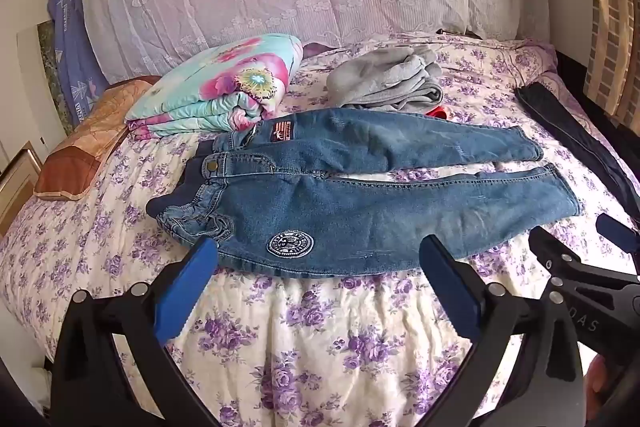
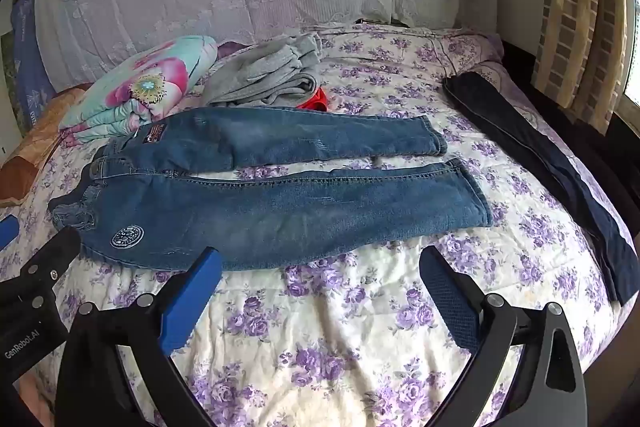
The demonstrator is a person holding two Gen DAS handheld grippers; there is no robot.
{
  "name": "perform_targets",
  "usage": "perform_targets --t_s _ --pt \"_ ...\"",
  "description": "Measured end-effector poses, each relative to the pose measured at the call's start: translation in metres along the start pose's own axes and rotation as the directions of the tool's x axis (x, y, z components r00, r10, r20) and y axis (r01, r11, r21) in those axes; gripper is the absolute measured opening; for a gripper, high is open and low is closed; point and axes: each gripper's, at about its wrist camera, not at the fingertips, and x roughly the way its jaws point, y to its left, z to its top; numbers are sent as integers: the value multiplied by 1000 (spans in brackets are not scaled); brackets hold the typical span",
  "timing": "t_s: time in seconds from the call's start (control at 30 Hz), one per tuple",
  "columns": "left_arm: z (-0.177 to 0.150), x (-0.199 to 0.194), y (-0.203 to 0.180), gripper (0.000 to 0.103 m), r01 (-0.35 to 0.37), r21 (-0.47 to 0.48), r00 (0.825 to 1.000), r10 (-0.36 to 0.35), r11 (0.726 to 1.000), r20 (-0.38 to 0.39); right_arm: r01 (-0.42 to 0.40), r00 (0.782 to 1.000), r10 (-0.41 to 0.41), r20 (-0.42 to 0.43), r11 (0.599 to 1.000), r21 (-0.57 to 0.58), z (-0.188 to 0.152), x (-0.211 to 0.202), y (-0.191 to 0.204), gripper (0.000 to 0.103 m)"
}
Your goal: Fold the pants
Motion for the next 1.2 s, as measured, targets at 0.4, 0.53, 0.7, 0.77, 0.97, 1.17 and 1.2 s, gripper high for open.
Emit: perform_targets --t_s 0.4,0.53,0.7,0.77,0.97,1.17,1.2 --pt "-8 8 3 98 4 -4 1000 -4 1000 -12 -5 1000 5 -8 1000 -3 -2 -1 -1 100" --pt "-8 8 3 98 6 -6 1000 -6 1000 -14 -3 1000 3 -8 1000 -5 -4 -1 2 100" --pt "-11 8 8 98 6 -6 1000 -6 1000 -15 -4 1000 4 -10 1000 -10 -4 -1 5 100" --pt "-10 8 7 98 6 -7 1000 -6 1000 -17 -6 1000 6 -11 1000 -10 -4 -1 6 100" --pt "-12 6 8 98 5 -7 1000 -5 1000 -17 -12 1000 12 -9 1000 -15 -3 -3 9 100" --pt "-10 5 7 98 6 -8 1000 -6 1000 -17 -13 1000 13 -7 1000 -14 -2 -4 10 100" --pt "-10 5 7 98 5 -7 1000 -5 1000 -18 -12 1000 11 -8 1000 -15 -2 -4 9 100"
